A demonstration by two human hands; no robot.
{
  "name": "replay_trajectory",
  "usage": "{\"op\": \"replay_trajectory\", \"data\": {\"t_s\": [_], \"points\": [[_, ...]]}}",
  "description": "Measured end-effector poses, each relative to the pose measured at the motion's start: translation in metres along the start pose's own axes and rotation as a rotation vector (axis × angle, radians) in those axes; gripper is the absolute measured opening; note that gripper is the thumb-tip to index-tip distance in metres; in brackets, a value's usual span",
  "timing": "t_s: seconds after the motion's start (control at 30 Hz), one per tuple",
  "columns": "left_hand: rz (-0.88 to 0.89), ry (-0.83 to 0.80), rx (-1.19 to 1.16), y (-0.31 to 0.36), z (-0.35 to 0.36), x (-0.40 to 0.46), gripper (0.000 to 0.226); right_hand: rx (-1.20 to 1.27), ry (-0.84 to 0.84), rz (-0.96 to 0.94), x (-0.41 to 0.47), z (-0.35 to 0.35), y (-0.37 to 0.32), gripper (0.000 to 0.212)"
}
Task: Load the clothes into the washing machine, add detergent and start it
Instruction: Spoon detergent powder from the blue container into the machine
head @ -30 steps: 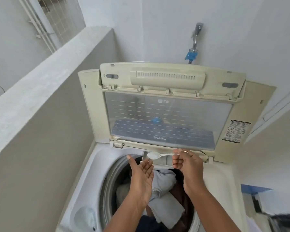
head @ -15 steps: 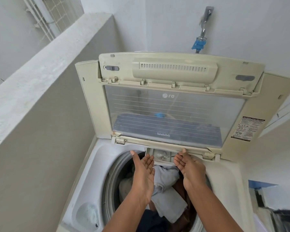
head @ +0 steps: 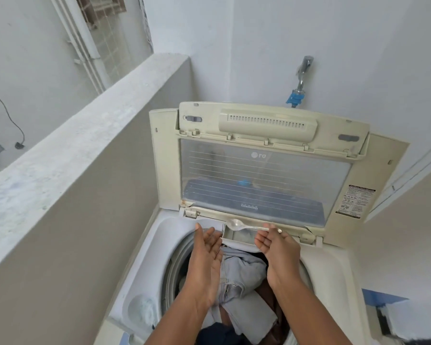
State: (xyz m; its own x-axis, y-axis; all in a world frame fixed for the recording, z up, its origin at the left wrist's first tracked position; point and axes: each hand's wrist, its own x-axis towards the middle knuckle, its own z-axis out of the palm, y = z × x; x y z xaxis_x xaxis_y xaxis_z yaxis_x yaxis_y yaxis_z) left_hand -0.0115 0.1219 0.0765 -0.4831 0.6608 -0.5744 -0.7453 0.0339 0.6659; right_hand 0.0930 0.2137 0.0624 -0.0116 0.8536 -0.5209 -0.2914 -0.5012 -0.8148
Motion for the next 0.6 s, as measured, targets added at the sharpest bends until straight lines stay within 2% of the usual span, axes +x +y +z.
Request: {"op": "replay_trajectory", "data": {"t_s": [0.13,0.3,0.43,0.6], "points": [[0.115,-0.053,-0.062,0.037,-0.007,-0.040,0.054,0.025,-0.106,-0.040,-0.044,0.024,-0.016,0.015],[0.387,-0.054,-0.055,0.084,-0.030,-0.094,0.033,0.098,-0.333,0.003,-0.108,0.065,-0.027,0.019],[0.515,-0.015,0.026,0.117,-0.065,-0.139,0.039,0.124,-0.529,0.058,-0.160,0.102,-0.021,0.016],[0.618,0.133,0.067,0.134,-0.117,-0.193,0.035,0.087,-0.770,0.126,-0.228,0.146,-0.001,0.017]]}}
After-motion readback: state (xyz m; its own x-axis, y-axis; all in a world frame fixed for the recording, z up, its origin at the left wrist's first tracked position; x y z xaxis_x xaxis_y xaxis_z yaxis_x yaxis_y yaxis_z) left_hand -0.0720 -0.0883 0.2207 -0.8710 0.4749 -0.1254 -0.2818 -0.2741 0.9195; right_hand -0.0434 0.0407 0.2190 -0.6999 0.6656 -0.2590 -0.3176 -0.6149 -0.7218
